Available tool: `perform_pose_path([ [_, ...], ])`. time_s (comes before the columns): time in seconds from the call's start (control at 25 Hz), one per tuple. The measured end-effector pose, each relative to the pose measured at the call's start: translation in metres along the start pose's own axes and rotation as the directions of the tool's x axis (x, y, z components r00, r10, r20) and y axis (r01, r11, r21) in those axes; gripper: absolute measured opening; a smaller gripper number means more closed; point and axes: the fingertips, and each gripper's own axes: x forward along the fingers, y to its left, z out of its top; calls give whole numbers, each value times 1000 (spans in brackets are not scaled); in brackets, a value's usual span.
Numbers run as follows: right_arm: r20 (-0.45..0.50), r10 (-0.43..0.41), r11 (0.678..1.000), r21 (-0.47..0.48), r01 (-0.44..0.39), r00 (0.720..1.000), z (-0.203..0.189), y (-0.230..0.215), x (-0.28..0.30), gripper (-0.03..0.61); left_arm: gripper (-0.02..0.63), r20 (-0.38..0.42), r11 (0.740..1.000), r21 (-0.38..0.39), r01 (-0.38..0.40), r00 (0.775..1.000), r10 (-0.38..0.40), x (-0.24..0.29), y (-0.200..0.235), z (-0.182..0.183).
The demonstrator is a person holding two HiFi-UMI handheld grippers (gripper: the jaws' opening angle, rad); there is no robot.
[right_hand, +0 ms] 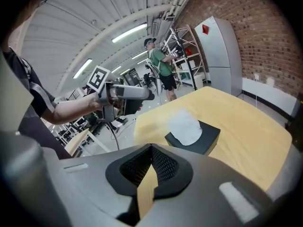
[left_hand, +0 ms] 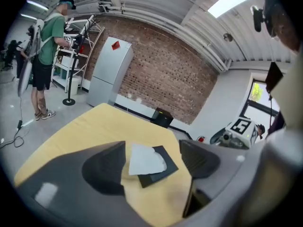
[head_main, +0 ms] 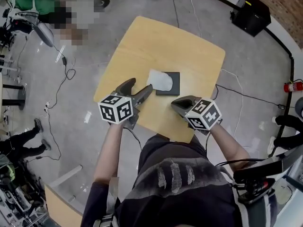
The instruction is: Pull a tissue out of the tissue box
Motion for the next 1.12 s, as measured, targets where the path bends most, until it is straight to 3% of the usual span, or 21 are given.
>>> perform_pose_path([
  [0.24, -30, 3, 998, -59, -5, 1000, 3, -5, 0, -2, 402, -100, 1000, -4, -14, 995, 13, 41, 21, -16],
  [0.44, -36, 1, 1000, -21, -2, 999, -9, -13, -4, -2, 424, -110, 985, -171, -15, 994, -4, 76, 34, -22],
  [0.8, 5, -6, 997, 71, 6, 1000, -23, -18, -14, -2, 420, -188, 976, -217, -9, 982, -33, 107, 39, -44],
  [1.0, 4, -17, 994, 110, 17, 1000, -36, -23, -20, -2, 358, -197, 966, -257, 0, 979, -52, 106, 39, -56],
  [1.12, 13, -6, 991, 130, 4, 1000, -38, -21, -23, -2, 258, -176, 957, -289, 6, 983, -59, 104, 37, -56],
])
